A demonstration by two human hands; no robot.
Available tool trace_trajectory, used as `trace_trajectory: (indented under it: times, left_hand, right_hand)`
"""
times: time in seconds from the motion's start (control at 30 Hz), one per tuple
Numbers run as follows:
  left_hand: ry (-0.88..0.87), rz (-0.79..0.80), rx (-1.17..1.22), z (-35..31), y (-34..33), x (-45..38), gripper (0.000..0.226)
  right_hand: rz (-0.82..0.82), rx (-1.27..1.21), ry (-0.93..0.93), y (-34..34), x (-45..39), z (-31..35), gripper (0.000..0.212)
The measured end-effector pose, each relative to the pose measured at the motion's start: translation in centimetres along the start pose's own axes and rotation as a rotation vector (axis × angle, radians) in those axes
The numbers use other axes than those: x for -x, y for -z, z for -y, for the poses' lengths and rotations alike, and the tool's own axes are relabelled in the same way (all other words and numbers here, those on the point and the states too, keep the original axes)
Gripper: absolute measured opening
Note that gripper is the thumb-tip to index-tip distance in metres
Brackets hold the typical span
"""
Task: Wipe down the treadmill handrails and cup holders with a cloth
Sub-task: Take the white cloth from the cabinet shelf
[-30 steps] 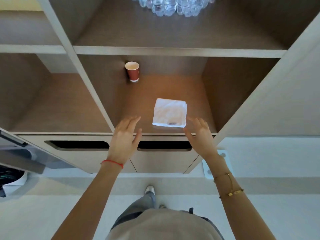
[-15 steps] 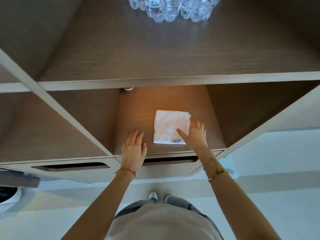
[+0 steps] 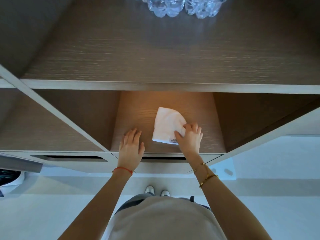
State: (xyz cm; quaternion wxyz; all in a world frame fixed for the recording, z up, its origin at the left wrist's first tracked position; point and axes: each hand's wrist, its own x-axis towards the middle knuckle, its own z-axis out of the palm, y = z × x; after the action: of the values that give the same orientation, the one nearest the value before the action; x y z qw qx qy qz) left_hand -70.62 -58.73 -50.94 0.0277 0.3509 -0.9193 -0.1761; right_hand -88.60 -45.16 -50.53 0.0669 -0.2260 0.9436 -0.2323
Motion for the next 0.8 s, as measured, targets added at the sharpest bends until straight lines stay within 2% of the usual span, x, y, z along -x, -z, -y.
trace_trajectory:
  times: [0.1,0.23,0.37,0.47,0.6,0.8]
  left_hand:
    - [-0.011,-0.007,0.001,0.0,0.3,0.1,0.047]
    - [-0.026,-0.021,0.027,-0.3,0.7,0.3,0.043]
    - [-0.087,-0.033,0.086,-1.1,1.5,1.1,0.037]
    - [-0.145,-0.048,0.137,-2.1,2.6,1.9,0.035]
    - [-0.251,-0.094,0.182,-3.6,4.1,3.2,0.031]
    - [-0.481,-0.06,0.265,-5.5,5.4,5.5,0.028]
  right_hand:
    - [0.033,-0.319,-0.042,0.5,0.2,-0.2,0.036]
    - [0.06,-0.575,-0.121,2.1,1.1,-0.2,0.033]
    - [0.046,-0.731,-0.229,4.1,2.9,-0.9,0.037]
    - [0.037,-0.871,-0.323,5.8,4.9,-2.1,0.047]
    - [0.015,-0.991,-0.385,8.0,8.6,-4.1,0.048]
    - [-0.149,-1.166,-0.481,10.1,16.0,-6.0,0.051]
